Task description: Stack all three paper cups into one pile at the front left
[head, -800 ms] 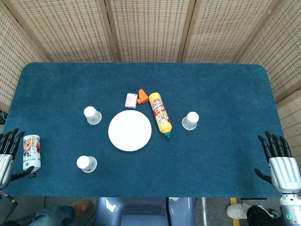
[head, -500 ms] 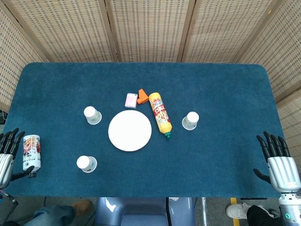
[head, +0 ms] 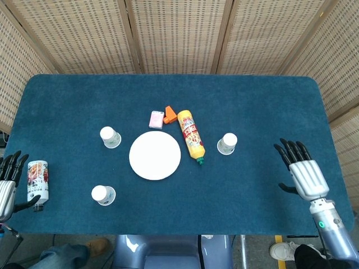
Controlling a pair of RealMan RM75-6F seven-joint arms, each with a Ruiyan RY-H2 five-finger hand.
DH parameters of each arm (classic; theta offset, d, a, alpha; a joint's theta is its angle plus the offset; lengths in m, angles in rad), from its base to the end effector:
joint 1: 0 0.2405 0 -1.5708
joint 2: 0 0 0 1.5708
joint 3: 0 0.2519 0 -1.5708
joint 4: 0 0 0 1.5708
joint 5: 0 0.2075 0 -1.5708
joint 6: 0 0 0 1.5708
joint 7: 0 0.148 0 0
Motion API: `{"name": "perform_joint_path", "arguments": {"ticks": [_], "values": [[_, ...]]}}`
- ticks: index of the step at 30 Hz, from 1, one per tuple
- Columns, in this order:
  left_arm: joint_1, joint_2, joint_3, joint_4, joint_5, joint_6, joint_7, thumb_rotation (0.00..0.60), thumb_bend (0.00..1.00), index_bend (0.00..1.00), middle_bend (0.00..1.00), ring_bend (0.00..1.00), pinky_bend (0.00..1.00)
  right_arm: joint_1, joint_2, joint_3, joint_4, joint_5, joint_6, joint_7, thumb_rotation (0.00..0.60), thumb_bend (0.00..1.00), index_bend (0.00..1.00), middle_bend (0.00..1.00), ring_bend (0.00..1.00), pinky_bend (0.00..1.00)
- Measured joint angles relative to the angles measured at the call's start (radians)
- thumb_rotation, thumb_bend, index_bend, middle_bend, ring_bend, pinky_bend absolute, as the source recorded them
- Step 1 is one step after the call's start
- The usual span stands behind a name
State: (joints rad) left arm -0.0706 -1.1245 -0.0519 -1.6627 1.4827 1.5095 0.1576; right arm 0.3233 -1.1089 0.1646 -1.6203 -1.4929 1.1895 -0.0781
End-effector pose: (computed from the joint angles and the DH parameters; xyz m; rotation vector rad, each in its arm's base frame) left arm -0.2992 0.1798 0.1578 -1.3843 -0.8254 -0.8264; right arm -0.2553 -0.2734 0.1398 1.6479 -0.8082 0.9105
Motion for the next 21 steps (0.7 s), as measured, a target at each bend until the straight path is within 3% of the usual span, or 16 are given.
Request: {"name": "perform_joint_path", "arguments": {"ticks": [6,10,21], "values": [[-0.025,-0.016,-0.027,0.004,-0.074,-0.051,0.039,0.6,0.0,0.0,0.0,0.0,0.0,0.191,-0.064,0.097,0.047,0.229,-0.252,-0.017,0.6,0.24,0.19,0.21,0.13,0.16],[-0.036,-0.024,-0.038,0.006,-0.099,-0.065,0.053,0.6,0.0,0.0,0.0,0.0,0.0,0.305,-0.139,0.135,0.12,0.376,-0.352,-0.06,0.6,0.28,0.21,0.23,0.15,0.18],[-0.057,-0.033,-0.053,0.015,-0.158,-0.106,0.074,0.6,0.0,0.0,0.0,0.0,0.0,0.464,-0.304,0.136,0.286,0.585,-0.465,-0.173,0.6,0.34,0.26,0.29,0.22,0.25]]}}
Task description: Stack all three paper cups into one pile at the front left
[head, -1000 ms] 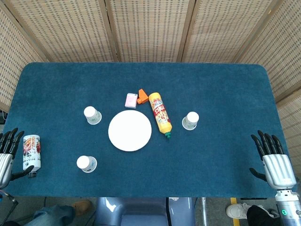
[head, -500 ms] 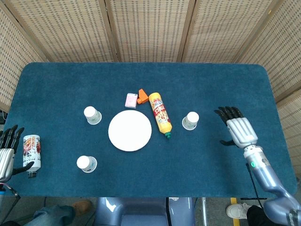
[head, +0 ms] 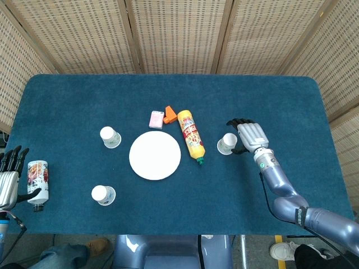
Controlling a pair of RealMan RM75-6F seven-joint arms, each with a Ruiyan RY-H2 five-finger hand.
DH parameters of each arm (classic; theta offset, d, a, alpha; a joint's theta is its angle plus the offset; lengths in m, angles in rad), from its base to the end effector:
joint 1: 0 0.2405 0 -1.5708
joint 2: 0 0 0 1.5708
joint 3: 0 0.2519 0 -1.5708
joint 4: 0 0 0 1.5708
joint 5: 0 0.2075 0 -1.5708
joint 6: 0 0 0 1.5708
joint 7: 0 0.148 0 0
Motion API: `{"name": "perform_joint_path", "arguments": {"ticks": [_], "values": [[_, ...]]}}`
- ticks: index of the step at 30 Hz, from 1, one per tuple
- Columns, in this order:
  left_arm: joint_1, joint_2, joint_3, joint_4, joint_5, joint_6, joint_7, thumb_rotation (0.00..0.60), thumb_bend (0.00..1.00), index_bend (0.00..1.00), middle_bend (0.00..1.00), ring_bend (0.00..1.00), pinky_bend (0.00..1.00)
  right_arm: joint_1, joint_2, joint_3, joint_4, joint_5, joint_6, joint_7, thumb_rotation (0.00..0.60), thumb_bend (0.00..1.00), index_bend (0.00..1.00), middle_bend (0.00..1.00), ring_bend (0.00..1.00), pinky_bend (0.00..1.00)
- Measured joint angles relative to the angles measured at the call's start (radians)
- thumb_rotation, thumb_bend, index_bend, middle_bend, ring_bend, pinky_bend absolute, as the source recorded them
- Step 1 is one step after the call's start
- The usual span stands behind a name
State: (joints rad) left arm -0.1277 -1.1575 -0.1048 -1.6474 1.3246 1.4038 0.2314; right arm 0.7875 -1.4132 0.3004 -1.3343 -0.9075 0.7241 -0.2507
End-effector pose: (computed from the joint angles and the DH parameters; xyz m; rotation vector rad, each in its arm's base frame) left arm -0.3107 0.2065 0.1491 -1.3429 -0.8733 -0.7230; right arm -0.1829 -0.4121 0.0449 1.6938 -1.1064 0.8101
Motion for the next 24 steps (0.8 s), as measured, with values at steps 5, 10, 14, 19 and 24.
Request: {"name": "perform_joint_path", "arguments": {"ticks": [5,10,14,19,24], "values": [[-0.006,-0.002,-0.002,0.004,-0.013,-0.01,0.002,0.6,0.0,0.0,0.0,0.0,0.0,0.023,-0.035,-0.016,0.055,0.023,-0.01,-0.012,0.6,0.35,0.28,0.31,0.23,0.26],[-0.007,-0.002,-0.001,0.005,-0.016,-0.009,-0.001,0.6,0.0,0.0,0.0,0.0,0.0,0.037,-0.063,-0.03,0.099,0.038,-0.01,-0.012,0.6,0.36,0.34,0.37,0.29,0.33],[-0.009,-0.002,0.001,0.006,-0.016,-0.01,-0.001,0.6,0.0,0.0,0.0,0.0,0.0,0.039,-0.074,-0.035,0.115,0.047,-0.018,0.007,0.6,0.39,0.41,0.44,0.37,0.4],[-0.007,-0.001,0.004,0.004,-0.012,-0.004,-0.003,0.6,0.0,0.0,0.0,0.0,0.0,0.037,-0.076,-0.032,0.11,0.023,-0.003,0.041,0.6,0.42,0.45,0.48,0.42,0.43],[-0.006,0.001,0.007,0.003,-0.008,-0.001,-0.008,0.6,0.0,0.0,0.0,0.0,0.0,0.025,-0.045,-0.03,0.051,-0.023,0.03,0.066,0.6,0.43,0.45,0.48,0.42,0.43]]}}
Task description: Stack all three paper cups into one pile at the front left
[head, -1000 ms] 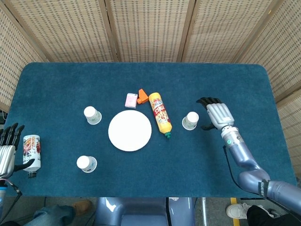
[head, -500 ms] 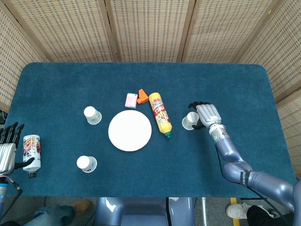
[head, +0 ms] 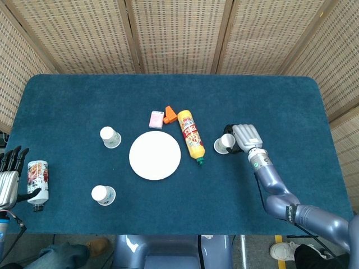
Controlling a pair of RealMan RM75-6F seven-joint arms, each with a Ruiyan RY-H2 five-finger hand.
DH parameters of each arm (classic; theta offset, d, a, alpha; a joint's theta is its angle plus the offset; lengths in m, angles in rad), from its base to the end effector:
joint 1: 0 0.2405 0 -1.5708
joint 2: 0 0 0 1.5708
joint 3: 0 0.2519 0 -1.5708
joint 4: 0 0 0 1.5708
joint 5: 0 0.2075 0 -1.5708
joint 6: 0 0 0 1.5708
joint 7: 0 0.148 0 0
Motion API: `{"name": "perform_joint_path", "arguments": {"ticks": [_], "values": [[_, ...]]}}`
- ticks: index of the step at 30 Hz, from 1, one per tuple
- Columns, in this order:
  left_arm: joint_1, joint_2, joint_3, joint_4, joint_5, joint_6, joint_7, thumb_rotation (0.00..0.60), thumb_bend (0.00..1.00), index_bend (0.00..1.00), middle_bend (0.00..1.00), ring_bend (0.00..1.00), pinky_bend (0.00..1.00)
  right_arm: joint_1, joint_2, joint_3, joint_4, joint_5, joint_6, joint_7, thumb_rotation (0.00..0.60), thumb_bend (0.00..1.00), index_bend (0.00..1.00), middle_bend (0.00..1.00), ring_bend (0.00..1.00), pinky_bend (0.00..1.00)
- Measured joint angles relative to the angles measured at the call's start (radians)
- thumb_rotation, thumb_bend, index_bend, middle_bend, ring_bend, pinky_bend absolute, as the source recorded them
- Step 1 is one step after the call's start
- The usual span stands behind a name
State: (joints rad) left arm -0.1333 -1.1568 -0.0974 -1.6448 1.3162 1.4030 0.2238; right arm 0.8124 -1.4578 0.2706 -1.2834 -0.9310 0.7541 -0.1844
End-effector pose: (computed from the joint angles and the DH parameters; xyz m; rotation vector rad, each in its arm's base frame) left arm -0.3120 0.2066 0.1488 -1.3417 -0.8821 -0.7209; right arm -0.1803 -0.4151 0.0340 1.6846 -1.1164 0.8480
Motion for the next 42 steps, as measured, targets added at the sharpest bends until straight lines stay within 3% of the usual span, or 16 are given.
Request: {"name": "perform_joint_path", "arguments": {"ticks": [4,7,12,15,23,32,33,34,35,37,39,42], "values": [[0.001,0.003,0.005,-0.002,0.011,0.003,-0.008,0.6,0.0,0.0,0.0,0.0,0.0,-0.015,0.049,0.002,-0.083,-0.051,0.035,0.013,0.6,0.43,0.45,0.48,0.42,0.43],[0.003,0.007,0.01,-0.006,0.022,0.006,-0.015,0.6,0.0,0.0,0.0,0.0,0.0,-0.034,0.115,-0.005,-0.209,-0.119,0.059,0.026,0.6,0.43,0.45,0.48,0.42,0.43],[0.006,0.012,0.013,-0.006,0.027,0.011,-0.03,0.6,0.0,0.0,0.0,0.0,0.0,-0.055,0.229,-0.039,-0.439,-0.303,0.074,0.056,0.6,0.44,0.45,0.48,0.42,0.43],[0.008,0.017,0.014,-0.007,0.03,0.014,-0.041,0.6,0.0,0.0,0.0,0.0,0.0,-0.047,0.257,-0.062,-0.503,-0.396,0.06,0.068,0.6,0.44,0.46,0.49,0.42,0.43],[0.004,0.024,0.014,-0.002,0.026,-0.001,-0.061,0.6,0.0,0.0,0.0,0.0,0.0,0.044,0.162,-0.074,-0.488,-0.408,-0.009,0.01,0.6,0.44,0.46,0.49,0.43,0.43],[-0.001,0.027,0.013,0.005,0.018,-0.015,-0.073,0.6,0.0,0.0,0.0,0.0,0.0,0.161,-0.003,-0.078,-0.423,-0.288,-0.062,-0.175,0.6,0.41,0.46,0.48,0.43,0.43],[-0.001,0.028,0.013,0.005,0.018,-0.015,-0.075,0.6,0.0,0.0,0.0,0.0,0.0,0.171,-0.016,-0.08,-0.416,-0.28,-0.061,-0.195,0.6,0.37,0.44,0.47,0.42,0.43],[-0.002,0.028,0.013,0.006,0.018,-0.016,-0.076,0.6,0.0,0.0,0.0,0.0,0.0,0.178,-0.026,-0.083,-0.41,-0.274,-0.059,-0.208,0.6,0.26,0.38,0.42,0.38,0.43],[-0.001,0.029,0.013,0.006,0.018,-0.015,-0.077,0.6,0.0,0.0,0.0,0.0,0.0,0.181,-0.03,-0.084,-0.408,-0.27,-0.059,-0.211,0.6,0.13,0.28,0.34,0.32,0.39],[-0.001,0.029,0.014,0.006,0.018,-0.015,-0.079,0.6,0.0,0.0,0.0,0.0,0.0,0.188,-0.037,-0.089,-0.405,-0.254,-0.06,-0.213,0.6,0.01,0.11,0.18,0.2,0.28],[-0.001,0.028,0.015,0.007,0.019,-0.015,-0.079,0.6,0.0,0.0,0.0,0.0,0.0,0.192,-0.031,-0.095,-0.41,-0.244,-0.07,-0.202,0.6,0.0,0.01,0.06,0.09,0.16],[-0.001,0.026,0.018,0.007,0.022,-0.014,-0.073,0.6,0.0,0.0,0.0,0.0,0.0,0.19,-0.004,-0.097,-0.429,-0.242,-0.072,-0.182,0.6,0.0,0.0,0.01,0.0,0.08]]}}
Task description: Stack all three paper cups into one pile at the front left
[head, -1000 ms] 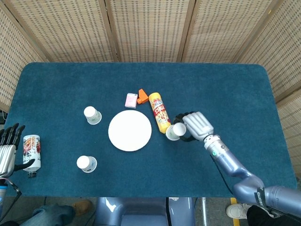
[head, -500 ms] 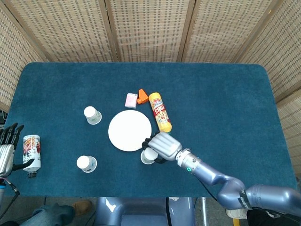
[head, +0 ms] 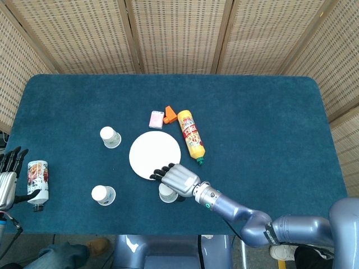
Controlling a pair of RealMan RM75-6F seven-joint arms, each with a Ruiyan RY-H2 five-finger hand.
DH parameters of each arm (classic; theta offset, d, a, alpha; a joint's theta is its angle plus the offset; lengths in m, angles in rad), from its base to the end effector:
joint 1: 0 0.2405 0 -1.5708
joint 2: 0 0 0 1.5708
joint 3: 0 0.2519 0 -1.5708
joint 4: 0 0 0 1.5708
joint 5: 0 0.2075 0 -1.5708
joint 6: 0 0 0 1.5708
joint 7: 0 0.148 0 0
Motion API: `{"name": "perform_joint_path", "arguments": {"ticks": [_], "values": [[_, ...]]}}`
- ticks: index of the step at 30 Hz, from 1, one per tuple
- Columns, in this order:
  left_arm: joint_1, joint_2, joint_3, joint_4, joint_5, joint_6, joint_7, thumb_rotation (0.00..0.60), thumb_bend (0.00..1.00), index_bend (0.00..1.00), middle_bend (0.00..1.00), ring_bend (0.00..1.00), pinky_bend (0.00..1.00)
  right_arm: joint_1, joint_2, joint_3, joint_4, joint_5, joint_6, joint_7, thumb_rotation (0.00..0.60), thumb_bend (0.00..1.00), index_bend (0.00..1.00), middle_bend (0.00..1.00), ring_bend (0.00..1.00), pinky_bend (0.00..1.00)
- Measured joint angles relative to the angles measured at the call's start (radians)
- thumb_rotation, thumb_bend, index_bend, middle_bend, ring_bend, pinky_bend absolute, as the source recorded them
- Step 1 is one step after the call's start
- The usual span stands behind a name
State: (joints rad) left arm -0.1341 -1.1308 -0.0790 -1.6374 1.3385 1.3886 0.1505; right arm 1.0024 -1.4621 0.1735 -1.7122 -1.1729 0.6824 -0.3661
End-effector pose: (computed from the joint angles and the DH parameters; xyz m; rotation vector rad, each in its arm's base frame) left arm -0.3151 0.2038 0.1526 -1.3583 -0.9170 -0.7451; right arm -0.0288 -0.3066 -0.0359 2.4238 -0.7675 0.9634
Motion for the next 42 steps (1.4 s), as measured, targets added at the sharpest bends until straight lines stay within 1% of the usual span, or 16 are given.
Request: {"name": "perform_joint_path", "arguments": {"ticks": [6,8,11,14,15,17,18,19,20,22,25,27,29,32,36,42], "values": [[-0.001,-0.007,0.002,0.007,0.006,0.002,0.0,0.6,0.0,0.0,0.0,0.0,0.0,-0.043,0.118,-0.012,-0.063,-0.056,0.061,0.023,0.6,0.0,0.01,0.02,0.0,0.07],[-0.002,-0.012,0.002,0.015,0.023,0.012,-0.007,0.6,0.0,0.0,0.0,0.0,0.0,-0.066,0.16,-0.022,-0.068,-0.101,0.099,0.029,0.6,0.0,0.05,0.05,0.0,0.08],[-0.003,-0.023,0.002,0.034,0.056,0.033,-0.022,0.6,0.0,0.0,0.0,0.0,0.0,-0.11,0.199,-0.044,-0.052,-0.212,0.187,0.055,0.6,0.0,0.17,0.14,0.04,0.15],[-0.012,-0.033,0.004,0.057,0.113,0.047,-0.055,0.6,0.0,0.0,0.0,0.0,0.0,-0.163,0.222,-0.074,0.03,-0.365,0.326,0.107,0.6,0.0,0.2,0.16,0.07,0.16],[-0.018,-0.034,0.005,0.064,0.133,0.049,-0.061,0.6,0.0,0.0,0.0,0.0,0.0,-0.19,0.227,-0.086,0.086,-0.425,0.394,0.134,0.6,0.0,0.2,0.16,0.07,0.15],[-0.038,-0.035,0.006,0.075,0.183,0.052,-0.065,0.6,0.0,0.0,0.0,0.0,0.0,-0.237,0.232,-0.103,0.185,-0.494,0.498,0.182,0.6,0.0,0.16,0.1,0.06,0.09],[-0.049,-0.034,0.006,0.076,0.207,0.051,-0.063,0.6,0.0,0.0,0.0,0.0,0.0,-0.277,0.233,-0.114,0.255,-0.521,0.565,0.216,0.6,0.0,0.14,0.07,0.04,0.06],[-0.063,-0.032,0.007,0.075,0.232,0.048,-0.06,0.6,0.0,0.0,0.0,0.0,0.0,-0.312,0.233,-0.12,0.307,-0.53,0.611,0.241,0.6,0.0,0.11,0.04,0.02,0.02],[-0.087,-0.027,0.007,0.07,0.267,0.04,-0.057,0.6,0.0,0.0,0.0,0.0,0.0,-0.349,0.233,-0.125,0.355,-0.531,0.651,0.261,0.6,0.0,0.07,0.01,0.0,0.0],[-0.13,-0.017,0.009,0.053,0.322,0.014,-0.053,0.6,0.0,0.0,0.0,0.0,0.0,-0.429,0.232,-0.132,0.437,-0.5,0.71,0.289,0.6,0.0,0.02,0.0,0.0,0.0],[-0.212,0.001,0.011,0.012,0.407,-0.055,-0.049,0.6,0.0,0.0,0.0,0.0,0.0,-0.511,0.232,-0.138,0.468,-0.422,0.751,0.3,0.6,0.0,0.0,0.0,0.0,0.0],[-0.274,0.008,0.01,-0.014,0.458,-0.109,-0.041,0.6,0.0,0.02,0.0,0.0,0.0,-0.579,0.232,-0.142,0.427,-0.354,0.778,0.296,0.6,0.0,0.0,0.0,0.0,0.0],[-0.335,0.006,0.005,-0.038,0.506,-0.167,-0.021,0.6,0.0,0.08,0.0,0.0,0.02,-0.62,0.233,-0.143,0.383,-0.313,0.793,0.291,0.6,0.0,0.0,0.0,0.0,0.0],[-0.407,-0.008,-0.004,-0.067,0.531,-0.253,0.005,0.6,0.0,0.14,0.0,0.03,0.06,-0.691,0.237,-0.144,0.287,-0.248,0.82,0.276,0.6,0.0,0.0,0.0,0.0,0.0],[-0.487,-0.037,-0.02,-0.091,0.518,-0.374,0.038,0.6,0.0,0.18,0.03,0.06,0.11,-0.756,0.25,-0.142,0.189,-0.195,0.845,0.237,0.6,0.0,0.0,0.0,0.0,0.0],[-0.604,-0.1,-0.048,-0.099,0.433,-0.57,0.084,0.6,0.0,0.21,0.06,0.09,0.13,-0.781,0.273,-0.122,0.158,-0.186,0.859,0.211,0.6,0.0,0.0,0.0,0.0,0.0]]}}
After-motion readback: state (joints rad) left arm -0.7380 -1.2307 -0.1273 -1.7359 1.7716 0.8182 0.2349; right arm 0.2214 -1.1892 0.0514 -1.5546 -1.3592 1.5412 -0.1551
